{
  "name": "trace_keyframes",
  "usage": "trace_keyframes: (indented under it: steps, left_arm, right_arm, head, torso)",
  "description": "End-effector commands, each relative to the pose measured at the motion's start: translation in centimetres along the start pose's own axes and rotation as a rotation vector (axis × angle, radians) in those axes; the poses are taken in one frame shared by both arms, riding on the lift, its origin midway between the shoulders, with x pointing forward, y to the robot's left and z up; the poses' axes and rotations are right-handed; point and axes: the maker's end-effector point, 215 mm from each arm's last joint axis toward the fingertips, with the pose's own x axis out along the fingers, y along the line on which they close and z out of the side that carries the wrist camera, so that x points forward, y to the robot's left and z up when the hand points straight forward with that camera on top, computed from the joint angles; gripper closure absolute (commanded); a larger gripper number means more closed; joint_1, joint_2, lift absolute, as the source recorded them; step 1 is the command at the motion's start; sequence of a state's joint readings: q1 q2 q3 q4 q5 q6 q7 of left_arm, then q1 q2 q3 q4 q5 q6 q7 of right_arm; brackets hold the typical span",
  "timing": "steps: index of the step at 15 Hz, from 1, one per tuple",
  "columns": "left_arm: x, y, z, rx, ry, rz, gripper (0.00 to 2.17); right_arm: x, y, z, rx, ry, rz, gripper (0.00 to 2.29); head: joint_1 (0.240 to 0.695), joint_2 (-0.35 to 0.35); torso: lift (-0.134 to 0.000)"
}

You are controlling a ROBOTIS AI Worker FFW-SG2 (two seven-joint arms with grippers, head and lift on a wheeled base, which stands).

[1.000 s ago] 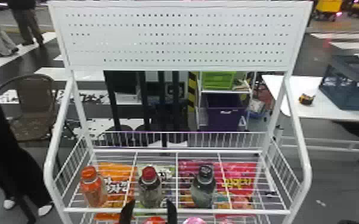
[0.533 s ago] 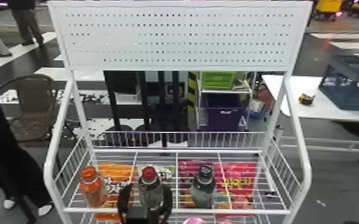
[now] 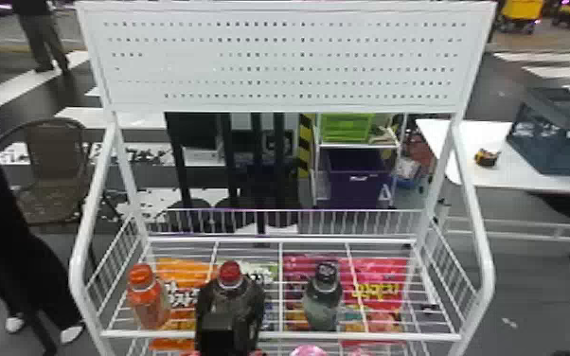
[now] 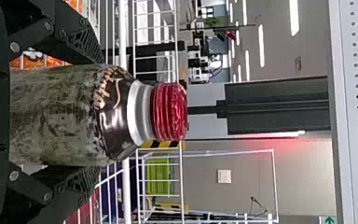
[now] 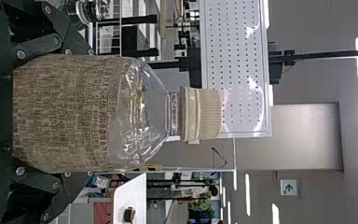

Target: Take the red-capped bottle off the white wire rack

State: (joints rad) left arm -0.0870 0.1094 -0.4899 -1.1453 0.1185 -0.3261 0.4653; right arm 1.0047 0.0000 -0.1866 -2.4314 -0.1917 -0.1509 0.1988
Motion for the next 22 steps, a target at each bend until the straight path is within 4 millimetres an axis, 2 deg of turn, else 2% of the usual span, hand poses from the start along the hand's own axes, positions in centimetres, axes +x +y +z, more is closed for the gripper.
trace_keyframes:
  steps: [1,4,6,8,11,12,15,18,21,22]
  left_arm:
    - [-0.2,-0.4,-1.2,0.017,0.045,-0.015,2.01]
    - [-0.8,-0.8,0.5,0.000,0.035,-0.017,2.00]
    - [-1.3,-1.2,1.2,0.043,0.107,-0.019,2.00]
    - [-2.6,-1.6,4.8,0.035,0.073,-0.035,1.99]
    - [-5.3,-0.6,9.9,0.070,0.043,-0.034,1.99]
    - [-6.5,0.1,11.9,0.057,0.012,-0.031,2.00]
    - [-9.5,2.8,14.7,0.045,-0.013,0.003,1.99]
    - [-12.3,6.5,15.2,0.071,-0.018,0.057,2.00]
    - [-13.6,11.0,14.8,0.061,-0.006,0.086,2.00]
    - [-13.9,12.7,15.4,0.037,-0.025,0.087,2.00]
  right_arm:
    - [0.1,0.1,0.0,0.003,-0.002,0.000,0.84]
    - [0.1,0.0,0.0,0.002,-0.002,-0.002,0.84]
    - [0.0,0.0,-0.2,0.002,0.001,0.000,0.84]
    - [0.0,-0.1,-0.3,0.006,0.004,-0.002,0.84]
    - [0.1,-0.2,-0.5,0.014,0.005,-0.004,0.84]
    - [0.0,-0.2,-0.6,0.013,0.003,-0.005,0.84]
    - [0.0,-0.2,-0.7,0.013,0.003,-0.005,0.84]
    - [-0.1,-0.1,-0.4,0.016,-0.003,-0.003,0.84]
    - [-0.4,-0.3,-0.2,0.015,-0.010,-0.005,0.84]
    - [-0.4,-0.3,-0.1,0.015,-0.016,-0.006,0.84]
  head:
    - [0.499,0.000]
    - [0.499,0.000]
    - [0.499,0.000]
    - [0.499,0.000]
    - [0.499,0.000]
    - [0.499,0.000]
    - [0.499,0.000]
    - [0.499,0.000]
    - [0.499,0.000]
    - [0.499,0.000]
  torso:
    - [0.000]
    - [0.000]
    - [0.000]
    - [0.000]
    - [0.000]
    - [0.000]
    - [0.000]
    - [0.000]
    - [0.000]
    - [0.000]
